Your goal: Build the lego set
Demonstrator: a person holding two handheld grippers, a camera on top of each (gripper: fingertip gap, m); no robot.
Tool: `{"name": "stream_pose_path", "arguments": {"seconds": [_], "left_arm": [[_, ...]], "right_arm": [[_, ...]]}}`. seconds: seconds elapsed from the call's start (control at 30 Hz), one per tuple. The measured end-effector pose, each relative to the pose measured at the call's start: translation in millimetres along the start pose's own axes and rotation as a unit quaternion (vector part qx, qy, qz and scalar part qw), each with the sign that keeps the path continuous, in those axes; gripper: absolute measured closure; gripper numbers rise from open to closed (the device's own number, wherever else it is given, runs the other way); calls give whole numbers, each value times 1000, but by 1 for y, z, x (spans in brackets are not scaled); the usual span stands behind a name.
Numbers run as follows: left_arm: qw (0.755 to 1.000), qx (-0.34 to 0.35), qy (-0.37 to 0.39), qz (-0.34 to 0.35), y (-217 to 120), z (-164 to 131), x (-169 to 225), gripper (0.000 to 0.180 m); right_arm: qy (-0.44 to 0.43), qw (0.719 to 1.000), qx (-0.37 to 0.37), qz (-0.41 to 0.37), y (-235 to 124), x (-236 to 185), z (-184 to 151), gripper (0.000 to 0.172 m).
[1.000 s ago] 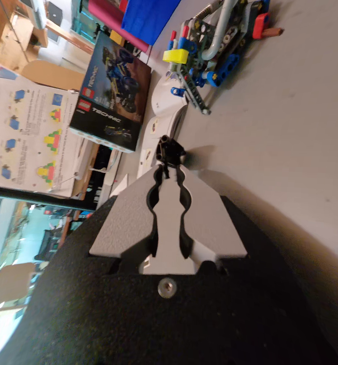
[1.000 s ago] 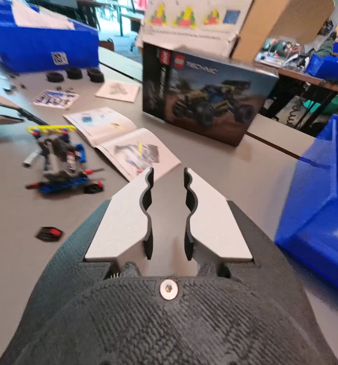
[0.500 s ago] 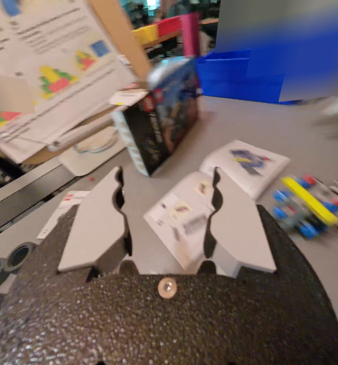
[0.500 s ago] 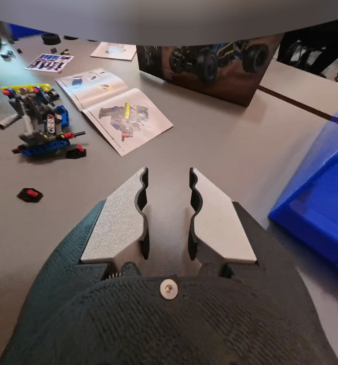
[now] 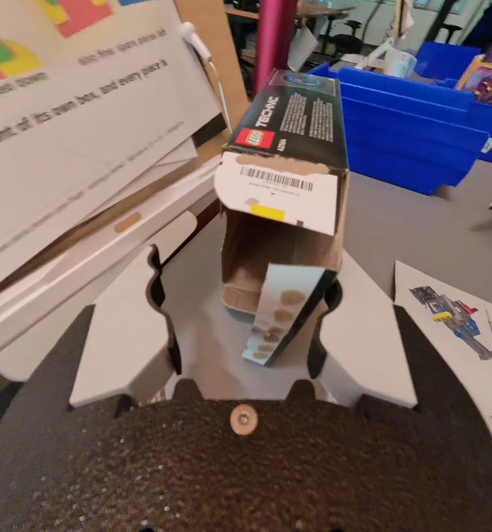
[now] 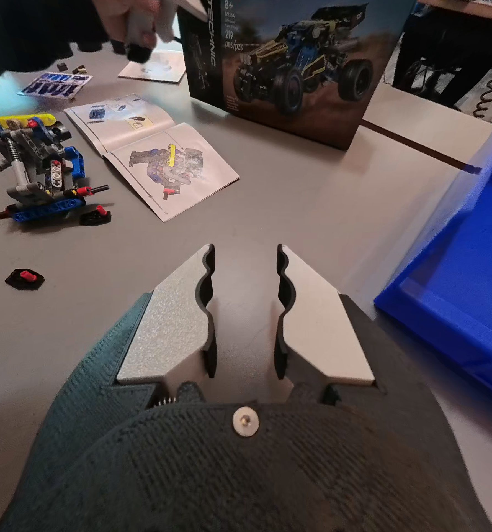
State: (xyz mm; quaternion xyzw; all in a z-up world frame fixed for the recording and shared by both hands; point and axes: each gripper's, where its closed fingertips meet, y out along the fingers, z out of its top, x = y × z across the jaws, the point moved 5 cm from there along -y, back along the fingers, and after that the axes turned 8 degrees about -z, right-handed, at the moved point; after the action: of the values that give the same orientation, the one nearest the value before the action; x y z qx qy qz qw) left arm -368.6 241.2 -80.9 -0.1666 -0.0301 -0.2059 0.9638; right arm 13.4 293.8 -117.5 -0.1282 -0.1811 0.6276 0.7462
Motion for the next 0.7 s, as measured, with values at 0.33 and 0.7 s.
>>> {"name": "stream_pose_path", "arguments": {"seconds": [0.33, 0.7], "left_arm": [[987, 13, 82, -134, 8, 9, 55, 165], [952, 181, -65, -237, -52, 72, 83, 166]], "right_arm": [[-17, 1000, -3, -13, 6, 5, -1, 135], [-7, 998, 61, -4, 21, -11, 30, 136]]}}
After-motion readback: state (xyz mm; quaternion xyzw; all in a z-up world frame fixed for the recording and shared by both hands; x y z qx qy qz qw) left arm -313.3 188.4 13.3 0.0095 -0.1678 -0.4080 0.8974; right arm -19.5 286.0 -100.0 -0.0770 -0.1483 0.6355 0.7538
